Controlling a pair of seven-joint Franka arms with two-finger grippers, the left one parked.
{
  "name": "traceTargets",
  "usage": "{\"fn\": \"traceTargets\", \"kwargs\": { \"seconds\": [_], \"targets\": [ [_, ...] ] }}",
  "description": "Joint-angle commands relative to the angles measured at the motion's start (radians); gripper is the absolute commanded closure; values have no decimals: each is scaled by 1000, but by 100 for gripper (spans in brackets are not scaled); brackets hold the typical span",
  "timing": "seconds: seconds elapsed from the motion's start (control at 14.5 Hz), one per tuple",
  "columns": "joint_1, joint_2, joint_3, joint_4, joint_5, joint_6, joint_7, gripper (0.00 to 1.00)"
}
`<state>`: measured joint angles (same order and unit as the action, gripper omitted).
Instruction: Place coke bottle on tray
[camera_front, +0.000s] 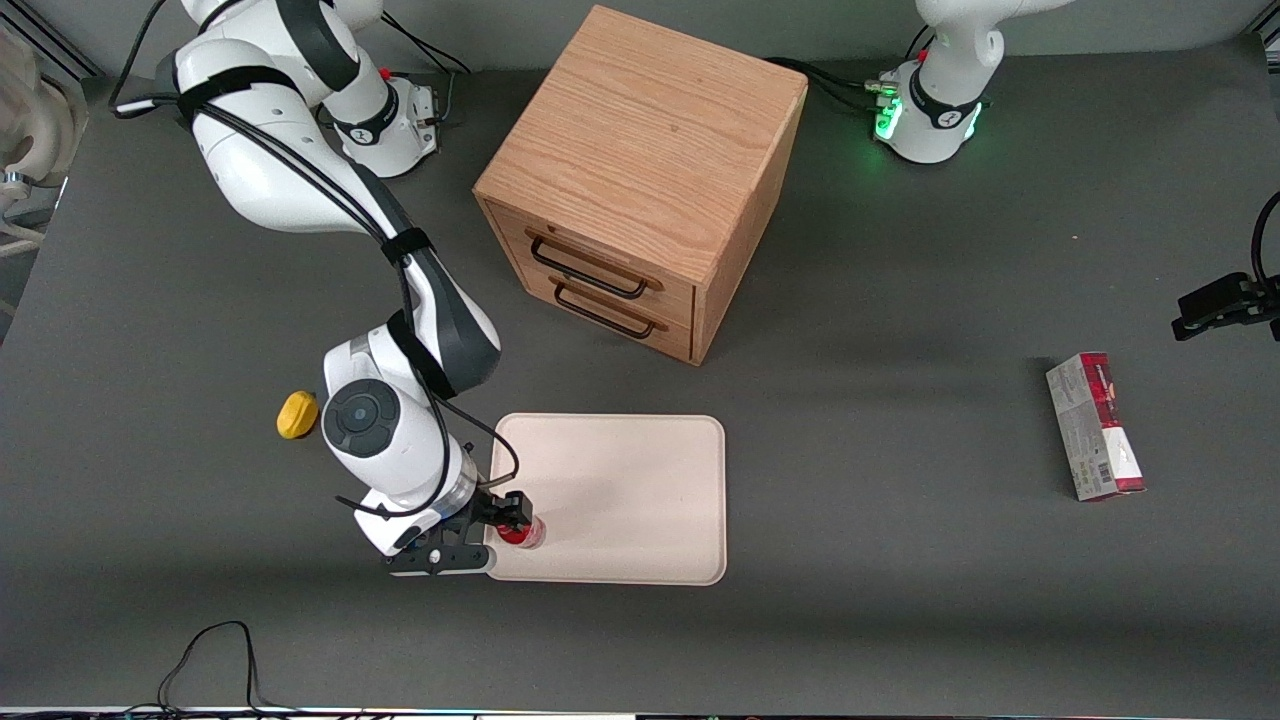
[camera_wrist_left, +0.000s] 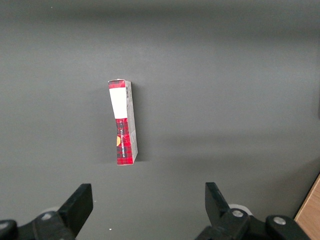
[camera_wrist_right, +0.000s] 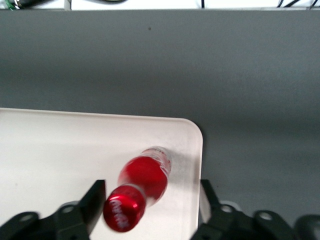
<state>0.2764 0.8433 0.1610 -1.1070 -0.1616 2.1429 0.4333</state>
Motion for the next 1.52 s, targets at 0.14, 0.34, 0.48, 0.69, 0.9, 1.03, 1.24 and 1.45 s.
{"fn": "traceTargets", "kwargs": {
  "seconds": [0.14, 0.34, 0.48, 0.69, 0.9, 1.03, 1.24, 1.45],
  "targets": [
    [-2, -116, -9, -30, -26, -90, -15, 0],
    [-9, -245, -66, -51, 10, -266, -123, 0],
    [-17, -369, -141, -162, 98, -322, -226, 0],
    [-55, -597, -169, -406, 136, -337, -277, 0],
    [-46, -763, -259, -542, 154, -374, -278, 0],
    [-30, -828, -319, -560, 155, -441, -278, 0],
    [13, -924, -424, -623, 185, -468, -303, 0],
    [32, -946, -445, -631, 185, -475, -309, 0]
  ]
}}
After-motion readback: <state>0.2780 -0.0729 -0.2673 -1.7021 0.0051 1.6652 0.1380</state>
